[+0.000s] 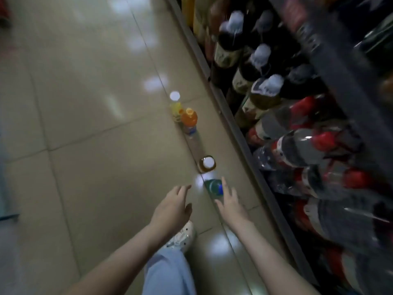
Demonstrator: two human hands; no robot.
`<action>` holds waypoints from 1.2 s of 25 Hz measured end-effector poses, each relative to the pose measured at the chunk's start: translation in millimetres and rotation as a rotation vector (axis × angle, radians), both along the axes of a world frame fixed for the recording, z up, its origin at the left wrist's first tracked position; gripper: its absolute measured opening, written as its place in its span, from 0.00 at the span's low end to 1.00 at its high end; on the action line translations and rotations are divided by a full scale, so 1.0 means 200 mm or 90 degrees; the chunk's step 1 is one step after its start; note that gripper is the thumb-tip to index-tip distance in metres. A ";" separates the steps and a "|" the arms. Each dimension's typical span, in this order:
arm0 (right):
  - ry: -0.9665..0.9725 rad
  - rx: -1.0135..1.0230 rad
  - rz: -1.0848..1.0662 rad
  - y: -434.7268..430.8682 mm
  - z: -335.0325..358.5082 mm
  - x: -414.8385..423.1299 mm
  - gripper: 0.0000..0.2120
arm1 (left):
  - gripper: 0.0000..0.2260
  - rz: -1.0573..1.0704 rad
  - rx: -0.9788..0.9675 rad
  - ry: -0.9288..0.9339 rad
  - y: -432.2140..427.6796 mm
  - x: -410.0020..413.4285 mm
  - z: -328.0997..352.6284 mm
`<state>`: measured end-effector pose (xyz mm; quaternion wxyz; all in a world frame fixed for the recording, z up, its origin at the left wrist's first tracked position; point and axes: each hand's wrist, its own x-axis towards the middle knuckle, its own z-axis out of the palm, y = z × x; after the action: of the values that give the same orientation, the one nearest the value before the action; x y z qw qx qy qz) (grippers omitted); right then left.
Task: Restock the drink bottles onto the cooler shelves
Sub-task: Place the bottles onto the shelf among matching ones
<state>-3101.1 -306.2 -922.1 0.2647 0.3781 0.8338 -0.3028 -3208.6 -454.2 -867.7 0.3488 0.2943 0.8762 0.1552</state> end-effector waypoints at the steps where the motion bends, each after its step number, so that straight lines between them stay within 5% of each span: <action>1: -0.052 0.037 0.048 0.03 -0.15 -0.05 0.30 | 0.24 -0.025 -0.006 -0.010 0.04 -0.06 -0.13; 4: -0.021 0.165 0.135 0.06 -0.36 -0.10 0.23 | 0.24 -0.057 -0.014 -0.020 0.08 -0.16 -0.30; 7: -0.044 0.122 0.101 0.00 -0.20 -0.05 0.18 | 0.25 -0.126 -0.002 -0.035 0.08 -0.19 -0.25; 13: 0.129 0.020 -0.256 -0.06 0.95 0.22 0.13 | 0.43 -0.417 0.000 -0.154 0.20 -0.04 0.37; 18: 0.354 -0.058 -0.555 -0.13 1.82 0.65 0.10 | 0.27 -0.496 0.071 -0.172 0.34 0.31 1.17; 24: 0.488 -0.125 -0.719 -0.46 2.44 1.64 0.23 | 0.24 -0.636 0.185 -0.146 0.36 1.31 2.11; 30: 0.633 0.155 -0.891 -0.95 3.15 2.89 0.20 | 0.29 -0.842 0.280 -0.217 0.12 2.71 2.88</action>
<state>-2522.5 -495.9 -291.5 -0.4199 0.6536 0.4552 -0.4350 -2666.4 -429.3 -291.9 0.4343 0.7990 0.3958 0.1279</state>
